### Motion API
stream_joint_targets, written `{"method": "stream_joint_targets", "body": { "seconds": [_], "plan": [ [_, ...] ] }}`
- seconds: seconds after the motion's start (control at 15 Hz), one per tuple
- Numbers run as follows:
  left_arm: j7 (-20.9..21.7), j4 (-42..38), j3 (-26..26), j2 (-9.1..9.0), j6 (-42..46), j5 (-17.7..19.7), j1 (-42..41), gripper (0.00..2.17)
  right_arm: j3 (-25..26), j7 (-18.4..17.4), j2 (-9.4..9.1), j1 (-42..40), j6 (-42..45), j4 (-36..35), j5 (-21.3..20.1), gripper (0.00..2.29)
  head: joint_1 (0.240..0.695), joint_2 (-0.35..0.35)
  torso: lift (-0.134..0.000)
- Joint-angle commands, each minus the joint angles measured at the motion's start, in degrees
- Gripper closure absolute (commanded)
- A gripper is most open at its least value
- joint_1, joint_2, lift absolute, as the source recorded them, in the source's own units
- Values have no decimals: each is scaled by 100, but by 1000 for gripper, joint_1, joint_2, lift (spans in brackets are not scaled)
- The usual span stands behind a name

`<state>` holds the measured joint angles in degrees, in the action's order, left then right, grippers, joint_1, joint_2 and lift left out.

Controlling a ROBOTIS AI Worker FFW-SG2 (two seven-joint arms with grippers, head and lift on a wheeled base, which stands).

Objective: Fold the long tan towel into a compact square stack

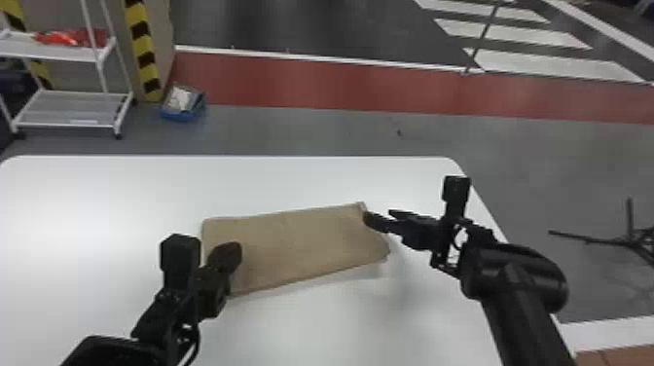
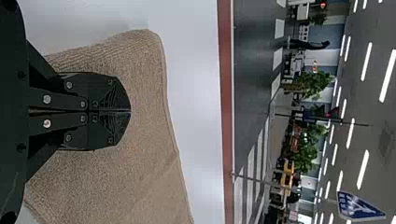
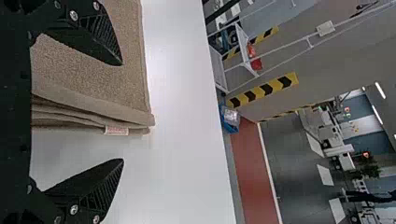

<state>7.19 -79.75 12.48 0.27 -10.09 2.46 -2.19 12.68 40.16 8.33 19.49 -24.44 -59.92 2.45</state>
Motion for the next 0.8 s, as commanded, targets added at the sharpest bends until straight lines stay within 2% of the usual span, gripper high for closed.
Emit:
{"method": "stream_joint_targets", "body": {
  "seconds": [0.0,0.2,0.4,0.6,0.73],
  "plan": [
    [2,73,-9,-1,-24,-9,34,1851,-117,1,-51,301,180,499,-140,215,695,-184,-57],
    [54,91,-52,16,-59,-18,34,1855,-240,-87,-244,398,250,648,-544,286,695,-168,-57],
    [63,144,-61,16,-59,-9,78,1851,-293,-280,-244,398,268,631,-579,289,695,-145,-57],
    [63,249,-70,16,-59,-9,157,1851,-222,-632,-235,301,250,499,-606,289,695,-146,-57],
    [63,249,-70,16,-59,-9,157,1851,-222,-685,-218,292,233,490,-641,289,695,-153,-57]
  ]
}}
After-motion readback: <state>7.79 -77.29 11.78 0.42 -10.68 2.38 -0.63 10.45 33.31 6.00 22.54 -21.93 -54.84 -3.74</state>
